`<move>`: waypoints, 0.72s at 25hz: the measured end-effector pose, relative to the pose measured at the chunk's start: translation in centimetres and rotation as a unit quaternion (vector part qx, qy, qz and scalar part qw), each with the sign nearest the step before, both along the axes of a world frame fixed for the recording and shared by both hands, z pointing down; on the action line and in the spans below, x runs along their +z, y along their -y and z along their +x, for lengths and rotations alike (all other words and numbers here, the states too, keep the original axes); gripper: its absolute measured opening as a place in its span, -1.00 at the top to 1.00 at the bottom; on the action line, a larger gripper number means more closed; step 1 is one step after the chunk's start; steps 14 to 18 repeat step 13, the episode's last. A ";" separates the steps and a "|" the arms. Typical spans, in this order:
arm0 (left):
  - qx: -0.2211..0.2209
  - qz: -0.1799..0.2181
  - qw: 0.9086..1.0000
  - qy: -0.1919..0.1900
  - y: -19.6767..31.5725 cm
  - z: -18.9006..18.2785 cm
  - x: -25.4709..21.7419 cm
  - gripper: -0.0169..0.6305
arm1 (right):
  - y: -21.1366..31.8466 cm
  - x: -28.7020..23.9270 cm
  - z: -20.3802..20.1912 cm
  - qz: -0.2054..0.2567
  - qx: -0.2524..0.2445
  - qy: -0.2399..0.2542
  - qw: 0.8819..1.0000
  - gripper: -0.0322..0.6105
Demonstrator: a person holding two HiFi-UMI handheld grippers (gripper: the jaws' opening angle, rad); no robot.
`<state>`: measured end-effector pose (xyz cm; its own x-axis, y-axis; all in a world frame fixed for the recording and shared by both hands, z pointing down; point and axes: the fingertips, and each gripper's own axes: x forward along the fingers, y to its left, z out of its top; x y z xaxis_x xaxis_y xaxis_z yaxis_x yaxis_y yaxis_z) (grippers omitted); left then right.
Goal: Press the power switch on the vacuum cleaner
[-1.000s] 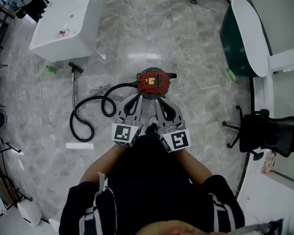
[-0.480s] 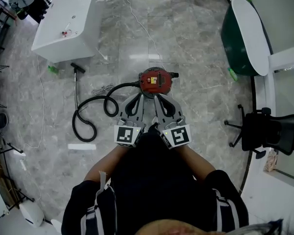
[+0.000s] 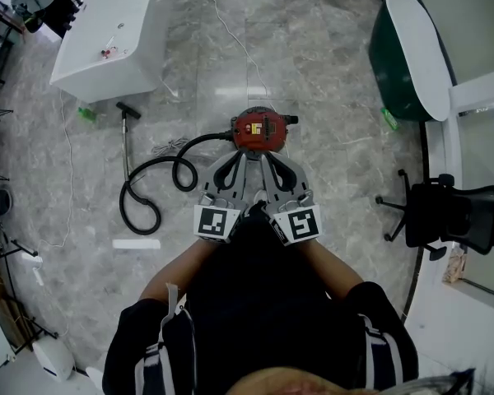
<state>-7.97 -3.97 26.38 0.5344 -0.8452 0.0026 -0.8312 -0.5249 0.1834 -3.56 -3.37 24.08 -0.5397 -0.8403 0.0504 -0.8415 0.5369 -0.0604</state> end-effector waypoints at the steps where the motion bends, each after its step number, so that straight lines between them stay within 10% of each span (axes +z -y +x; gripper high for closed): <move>1: 0.002 0.003 1.000 -0.003 0.0 0.1 -0.2 0.89 | -0.1 0.0 0.1 0.000 0.002 0.000 1.000 0.85; 18: 0.002 0.007 1.000 0.012 -0.4 0.4 -0.3 0.89 | -0.7 0.0 0.6 0.003 0.009 -0.002 1.000 0.85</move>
